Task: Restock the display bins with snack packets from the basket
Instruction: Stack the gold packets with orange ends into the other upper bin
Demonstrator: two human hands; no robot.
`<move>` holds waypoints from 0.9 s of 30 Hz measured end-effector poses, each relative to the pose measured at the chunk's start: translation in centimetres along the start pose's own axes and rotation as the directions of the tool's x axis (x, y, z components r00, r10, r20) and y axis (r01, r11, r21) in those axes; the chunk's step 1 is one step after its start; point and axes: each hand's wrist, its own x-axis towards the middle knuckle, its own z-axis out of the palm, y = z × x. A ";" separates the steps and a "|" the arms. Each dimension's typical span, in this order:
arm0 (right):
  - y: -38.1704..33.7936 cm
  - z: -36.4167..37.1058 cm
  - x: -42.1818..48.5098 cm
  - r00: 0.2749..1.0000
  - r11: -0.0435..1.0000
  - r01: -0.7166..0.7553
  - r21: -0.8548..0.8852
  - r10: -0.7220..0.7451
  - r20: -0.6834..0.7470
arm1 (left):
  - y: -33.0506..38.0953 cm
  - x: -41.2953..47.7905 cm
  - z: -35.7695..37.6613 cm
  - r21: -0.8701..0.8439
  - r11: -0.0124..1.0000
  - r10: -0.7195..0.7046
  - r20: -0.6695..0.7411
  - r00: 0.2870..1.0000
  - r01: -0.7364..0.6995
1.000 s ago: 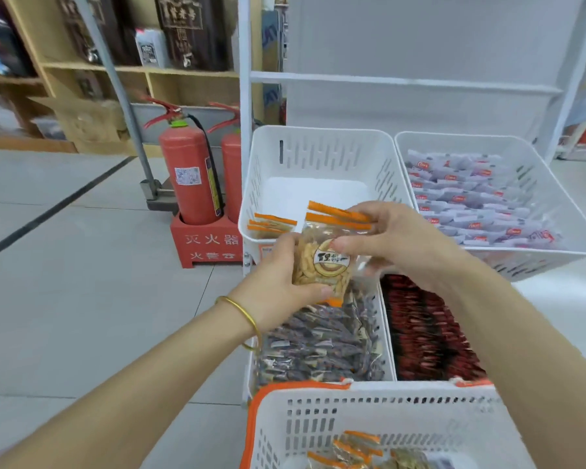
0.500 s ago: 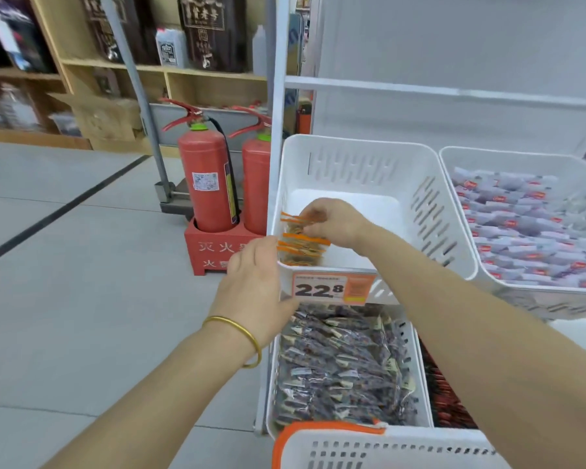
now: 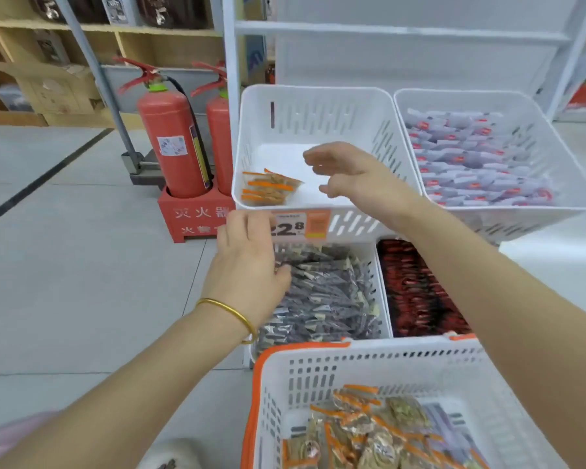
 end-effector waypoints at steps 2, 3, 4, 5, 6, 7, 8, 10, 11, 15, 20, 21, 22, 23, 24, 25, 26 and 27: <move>0.2 -0.4 -4.6 0.999 0.997 0.037 0.071 -0.036 -0.024 | 0.7 -2.0 0.8 -0.011 1.000 -0.001 0.126 0.992 0.003; 0.7 -0.4 -7.0 0.999 0.994 0.039 0.104 -0.036 -0.031 | 0.9 -3.1 1.3 -0.009 1.000 -0.001 0.202 0.979 0.002; 1.6 -0.4 -9.5 0.999 0.991 0.022 0.134 -0.019 -0.027 | 1.1 -4.2 1.9 -0.003 1.000 0.000 0.284 0.959 0.000; 3.0 -0.2 -11.9 1.000 0.988 -0.022 0.156 0.023 -0.007 | 1.1 -5.4 2.6 0.008 1.000 0.000 0.365 0.931 -0.003; 4.8 0.1 -14.2 0.996 0.984 -0.091 0.156 0.088 0.031 | 1.1 -6.4 3.2 0.026 1.000 -0.005 0.440 0.898 -0.006; 7.0 0.6 -16.3 0.983 0.976 -0.177 0.123 0.168 0.078 | 1.1 -7.4 3.8 0.046 0.999 -0.019 0.506 0.863 -0.006; 9.5 1.1 -18.0 0.958 0.963 -0.267 0.048 0.259 0.122 | 1.1 -8.4 4.3 0.063 0.998 -0.037 0.557 0.830 0.002; 15.0 2.3 -20.4 0.891 0.897 -0.402 -0.183 0.430 0.148 | 1.3 -10.0 5.1 0.069 0.997 -0.068 0.623 0.779 0.032; 17.6 3.0 -21.1 0.862 0.848 -0.431 -0.307 0.488 0.137 | 1.4 -10.7 5.5 0.064 0.997 -0.072 0.641 0.765 0.040; 24.8 6.0 -24.1 0.750 0.620 -0.465 -0.632 0.655 0.091 | 1.6 -12.4 6.6 0.050 0.999 -0.034 0.675 0.737 0.001; 28.6 8.0 -26.1 0.683 0.524 -0.488 -0.699 0.727 0.069 | 1.7 -12.4 7.6 0.032 0.999 -0.033 0.712 0.701 0.015; 29.0 8.2 -26.1 0.692 0.518 -0.493 -0.699 0.721 0.046 | 1.7 -12.4 7.8 0.035 0.999 -0.039 0.721 0.692 0.021; 29.3 8.4 -26.0 0.703 0.519 -0.502 -0.692 0.710 0.023 | 1.7 -12.3 8.0 0.039 0.999 -0.043 0.730 0.682 0.022; 29.6 8.6 -25.9 0.712 0.527 -0.507 -0.682 0.702 0.012 | 1.8 -12.3 8.3 0.042 0.999 -0.045 0.737 0.674 0.021; 29.9 8.9 -25.8 0.717 0.547 -0.526 -0.651 0.697 0.006 | 1.9 -12.2 8.5 0.043 0.999 -0.044 0.744 0.667 0.018; 30.1 9.2 -25.8 0.713 0.573 -0.565 -0.593 0.701 -0.002 | 2.1 -12.2 8.7 0.041 0.999 -0.041 0.748 0.662 0.016; 30.2 9.4 -25.8 0.699 0.594 -0.617 -0.516 0.715 -0.012 | 2.3 -12.0 8.9 0.037 0.999 -0.036 0.751 0.659 0.013; 30.2 9.6 -25.9 0.691 0.607 -0.648 -0.459 0.722 -0.020 | 2.4 -11.9 9.2 0.031 0.999 -0.030 0.754 0.656 0.010</move>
